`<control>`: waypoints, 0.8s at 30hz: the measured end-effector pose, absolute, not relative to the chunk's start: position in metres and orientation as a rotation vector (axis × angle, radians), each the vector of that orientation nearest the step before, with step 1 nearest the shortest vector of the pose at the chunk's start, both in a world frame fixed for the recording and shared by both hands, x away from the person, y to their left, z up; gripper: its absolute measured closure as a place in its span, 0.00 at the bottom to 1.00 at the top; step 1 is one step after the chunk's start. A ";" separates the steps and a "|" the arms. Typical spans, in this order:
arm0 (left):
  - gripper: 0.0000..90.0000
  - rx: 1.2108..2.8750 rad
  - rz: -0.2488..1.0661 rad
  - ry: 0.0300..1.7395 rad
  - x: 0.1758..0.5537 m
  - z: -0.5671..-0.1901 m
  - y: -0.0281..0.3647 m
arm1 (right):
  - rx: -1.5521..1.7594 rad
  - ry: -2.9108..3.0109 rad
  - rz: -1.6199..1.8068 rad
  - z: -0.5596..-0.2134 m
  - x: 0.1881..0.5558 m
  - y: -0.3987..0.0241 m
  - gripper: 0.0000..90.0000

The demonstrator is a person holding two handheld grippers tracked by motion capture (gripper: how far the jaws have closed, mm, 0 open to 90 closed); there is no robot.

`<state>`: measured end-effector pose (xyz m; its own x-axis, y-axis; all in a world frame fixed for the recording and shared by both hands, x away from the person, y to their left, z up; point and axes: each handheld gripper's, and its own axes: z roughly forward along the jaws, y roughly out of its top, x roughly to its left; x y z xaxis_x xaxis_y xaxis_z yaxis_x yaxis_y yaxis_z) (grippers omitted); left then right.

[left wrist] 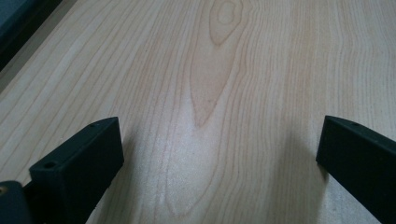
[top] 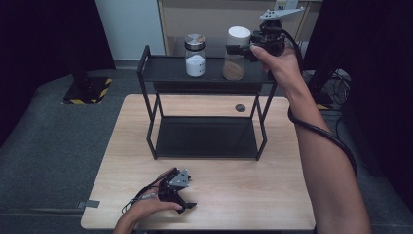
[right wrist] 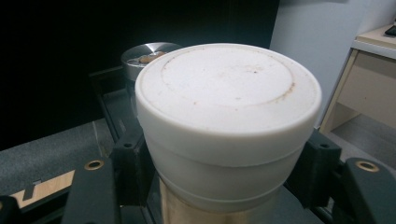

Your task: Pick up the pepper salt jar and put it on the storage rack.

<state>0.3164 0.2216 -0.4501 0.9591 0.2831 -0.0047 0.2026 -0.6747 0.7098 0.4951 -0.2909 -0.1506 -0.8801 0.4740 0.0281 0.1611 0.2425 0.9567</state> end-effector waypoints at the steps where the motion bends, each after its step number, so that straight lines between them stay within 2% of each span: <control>1: 0.00 2.332 0.135 0.340 0.316 -0.450 0.222 | 0.594 2.250 1.680 -0.150 0.495 -0.291 0.40; 13: 0.00 2.332 0.135 0.340 0.316 -0.450 0.222 | 0.599 2.252 1.666 -0.149 0.493 -0.289 0.39; 24: 0.00 2.332 0.135 0.339 0.316 -0.450 0.222 | 0.638 2.251 1.661 -0.147 0.490 -0.293 0.26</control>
<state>0.3165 0.2216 -0.4501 0.9591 0.2831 -0.0050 0.2028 -0.6747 0.7097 0.4902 -0.2934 -0.1473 -0.8663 0.4978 0.0419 0.1869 0.2451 0.9513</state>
